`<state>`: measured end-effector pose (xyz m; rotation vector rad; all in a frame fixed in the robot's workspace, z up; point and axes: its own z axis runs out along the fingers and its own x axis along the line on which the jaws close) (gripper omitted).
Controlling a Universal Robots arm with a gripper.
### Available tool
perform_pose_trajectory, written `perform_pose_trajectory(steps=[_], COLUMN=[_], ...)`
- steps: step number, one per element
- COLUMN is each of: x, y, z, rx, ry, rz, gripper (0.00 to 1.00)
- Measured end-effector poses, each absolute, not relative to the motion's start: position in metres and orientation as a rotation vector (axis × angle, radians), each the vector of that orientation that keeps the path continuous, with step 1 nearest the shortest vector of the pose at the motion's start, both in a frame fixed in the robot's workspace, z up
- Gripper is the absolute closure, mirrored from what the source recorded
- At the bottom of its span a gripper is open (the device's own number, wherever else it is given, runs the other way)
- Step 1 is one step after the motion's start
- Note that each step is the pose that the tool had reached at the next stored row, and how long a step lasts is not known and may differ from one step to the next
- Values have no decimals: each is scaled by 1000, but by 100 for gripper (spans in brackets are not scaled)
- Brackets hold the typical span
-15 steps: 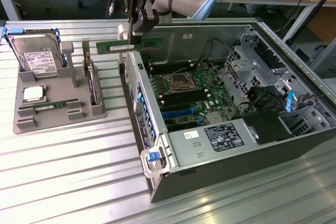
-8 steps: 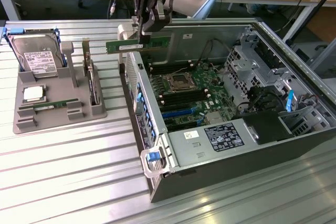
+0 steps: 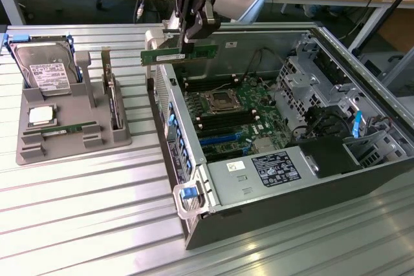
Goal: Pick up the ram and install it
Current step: 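Pick up the ram and move it above insertion slot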
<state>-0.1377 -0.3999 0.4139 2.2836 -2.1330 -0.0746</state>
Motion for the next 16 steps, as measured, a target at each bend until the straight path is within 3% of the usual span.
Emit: perform_pose_trajectory(steps=[16], x=[-105], y=[-400], z=[414], rx=[2283], ry=[-2133], rz=[-75], gripper=[88])
